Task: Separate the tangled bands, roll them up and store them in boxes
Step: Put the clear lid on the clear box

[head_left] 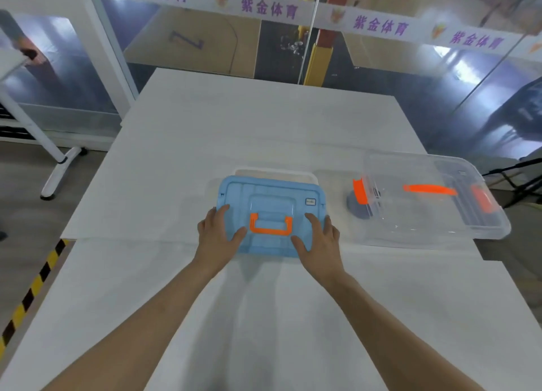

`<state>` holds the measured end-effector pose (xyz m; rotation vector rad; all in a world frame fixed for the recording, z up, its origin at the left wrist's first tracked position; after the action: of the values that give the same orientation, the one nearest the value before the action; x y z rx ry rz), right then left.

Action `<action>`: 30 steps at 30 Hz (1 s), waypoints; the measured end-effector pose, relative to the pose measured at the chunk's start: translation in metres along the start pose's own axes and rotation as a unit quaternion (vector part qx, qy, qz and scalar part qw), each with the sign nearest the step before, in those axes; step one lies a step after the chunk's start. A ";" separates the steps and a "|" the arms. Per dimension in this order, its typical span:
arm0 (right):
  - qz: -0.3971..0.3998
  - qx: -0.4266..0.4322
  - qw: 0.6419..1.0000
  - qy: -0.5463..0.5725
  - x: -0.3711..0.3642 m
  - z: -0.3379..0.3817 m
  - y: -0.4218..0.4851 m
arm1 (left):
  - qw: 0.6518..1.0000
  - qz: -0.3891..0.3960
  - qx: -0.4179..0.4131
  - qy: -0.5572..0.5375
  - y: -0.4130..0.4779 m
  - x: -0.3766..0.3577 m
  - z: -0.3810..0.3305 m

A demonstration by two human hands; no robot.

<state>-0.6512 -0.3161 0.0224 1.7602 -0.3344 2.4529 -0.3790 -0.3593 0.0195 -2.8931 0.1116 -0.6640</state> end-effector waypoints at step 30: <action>0.114 0.044 0.977 -0.172 -0.017 -0.018 0.102 | 0.975 0.085 0.040 0.202 0.101 -0.033 0.006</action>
<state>-0.6835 -0.4102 -0.0113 2.3080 -0.4892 2.3263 -0.4097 -0.4536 -0.0185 -2.5929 0.3701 -1.1814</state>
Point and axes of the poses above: each hand's wrist, its own y-axis towards the middle knuckle, its own x-axis out of the back of the hand, z = x × y, the point moved 7 cm from there along y, towards the middle knuckle, and after that the axes turned 15 degrees about -y, right-handed, at the moved point
